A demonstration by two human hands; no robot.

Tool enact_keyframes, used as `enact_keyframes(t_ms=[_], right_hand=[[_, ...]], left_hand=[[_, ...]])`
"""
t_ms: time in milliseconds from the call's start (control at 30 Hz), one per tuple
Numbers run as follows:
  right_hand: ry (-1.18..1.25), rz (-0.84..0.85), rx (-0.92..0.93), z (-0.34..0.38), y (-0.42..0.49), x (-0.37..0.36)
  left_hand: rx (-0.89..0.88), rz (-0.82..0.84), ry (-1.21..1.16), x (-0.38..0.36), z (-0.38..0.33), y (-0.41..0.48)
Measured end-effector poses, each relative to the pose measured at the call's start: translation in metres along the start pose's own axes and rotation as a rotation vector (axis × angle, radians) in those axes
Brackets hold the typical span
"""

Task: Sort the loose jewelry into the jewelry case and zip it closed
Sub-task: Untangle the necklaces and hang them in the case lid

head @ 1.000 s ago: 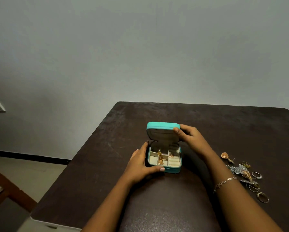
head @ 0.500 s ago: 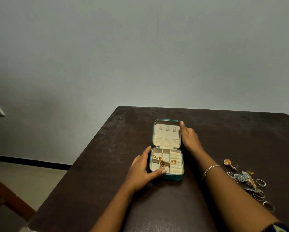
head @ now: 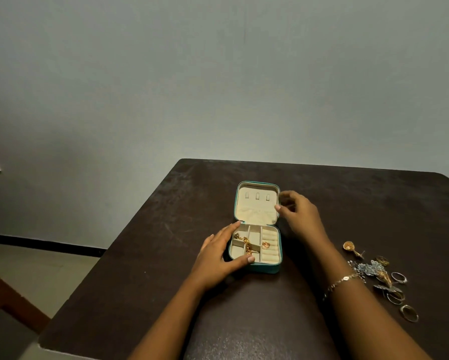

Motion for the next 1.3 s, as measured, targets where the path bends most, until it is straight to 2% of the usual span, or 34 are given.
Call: enact_keyframes(t_ms=[167,300,433,733,833,967,1167,1300], right_hand=[[-0.092,-0.037,0.169,0.007,-0.033,0.007],[-0.222,0.078,0.293,0.014,-0.044,0.005],[-0.353,0.131,0.269,0.014,-0.045,0.0],[-0.442,0.172,0.272,0.019,-0.048,-0.002],[-0.379,0.187,0.238,0.019,-0.048,-0.001],[-0.113,0.211,0.144,0.023,-0.045,0.012],[0.066,0.191,0.232,0.045,-0.04,0.032],[0.096,0.178,0.279,0.061,-0.037,0.043]], left_hand=[[-0.007,-0.022,0.002,-0.001,0.005,0.002],[-0.003,-0.072,-0.059,-0.002,0.009,0.004],[0.001,-0.092,-0.101,-0.001,0.011,0.005],[-0.049,-0.116,-0.144,-0.002,0.012,0.005],[-0.074,-0.135,-0.168,-0.001,0.01,0.005],[-0.05,-0.218,-0.312,0.003,0.008,0.006],[-0.06,-0.343,-0.447,0.012,-0.01,0.012],[-0.117,-0.313,-0.514,0.014,-0.031,0.014]])
Point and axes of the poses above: each hand's wrist, its own y-axis towards the middle knuckle, its own x-axis out of the back of the hand, z = x × y, the point moved 2 cm from there along y, towards the middle knuckle, and after that the axes turned 15 degrees about -y, right-handed, at the moved point
